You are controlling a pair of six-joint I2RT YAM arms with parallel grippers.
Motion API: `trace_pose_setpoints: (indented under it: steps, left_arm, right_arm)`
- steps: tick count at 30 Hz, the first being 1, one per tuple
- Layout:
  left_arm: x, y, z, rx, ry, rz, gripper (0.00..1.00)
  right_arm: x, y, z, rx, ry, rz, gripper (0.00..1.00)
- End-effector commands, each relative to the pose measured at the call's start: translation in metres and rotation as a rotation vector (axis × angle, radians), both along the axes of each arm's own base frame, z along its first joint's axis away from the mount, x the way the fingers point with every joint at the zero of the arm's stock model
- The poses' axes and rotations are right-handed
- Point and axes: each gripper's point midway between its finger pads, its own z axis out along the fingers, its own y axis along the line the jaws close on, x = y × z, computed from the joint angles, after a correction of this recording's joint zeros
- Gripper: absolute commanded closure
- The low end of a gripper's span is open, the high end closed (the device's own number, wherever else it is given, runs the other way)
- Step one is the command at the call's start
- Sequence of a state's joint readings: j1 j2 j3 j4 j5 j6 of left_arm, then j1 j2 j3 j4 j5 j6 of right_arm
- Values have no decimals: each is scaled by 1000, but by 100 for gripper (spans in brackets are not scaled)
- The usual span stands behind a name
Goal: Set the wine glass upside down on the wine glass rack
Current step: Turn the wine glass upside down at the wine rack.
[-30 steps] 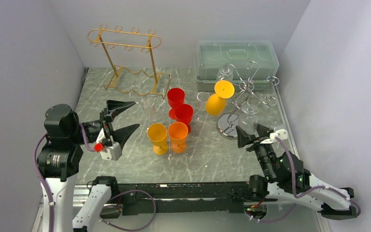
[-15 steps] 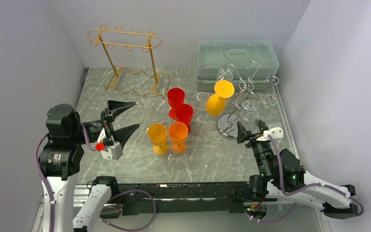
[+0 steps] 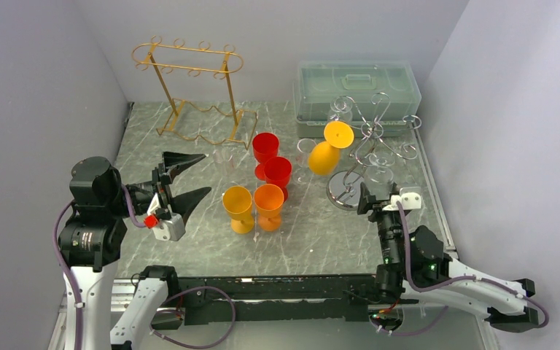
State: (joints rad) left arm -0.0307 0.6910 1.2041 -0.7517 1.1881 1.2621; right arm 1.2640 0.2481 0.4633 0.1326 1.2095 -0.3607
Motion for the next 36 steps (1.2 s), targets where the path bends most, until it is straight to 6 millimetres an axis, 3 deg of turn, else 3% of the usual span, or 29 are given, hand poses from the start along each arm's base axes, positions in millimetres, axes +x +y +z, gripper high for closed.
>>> trace_pose_setpoints:
  steps: [1, 14, 20, 27, 36]
  left_arm:
    - [0, -1, 1, 0, -14, -12, 20]
    - [-7, 1, 3, 7, -13, 9, 21]
    - [-9, 3, -3, 15, -5, 19, 21]
    - [-6, 2, -5, 14, 3, 13, 21]
    - [-7, 2, -6, 13, 2, 15, 21]
  right_arm:
    - [3, -3, 4, 54, -18, -37, 87]
    - [59, 5, 12, 78, -16, -31, 91]
    - [57, 21, 20, 69, -86, 66, 95]
    - [54, 27, 16, 25, -102, 115, 100]
    - [51, 44, 4, 4, -59, 213, 100]
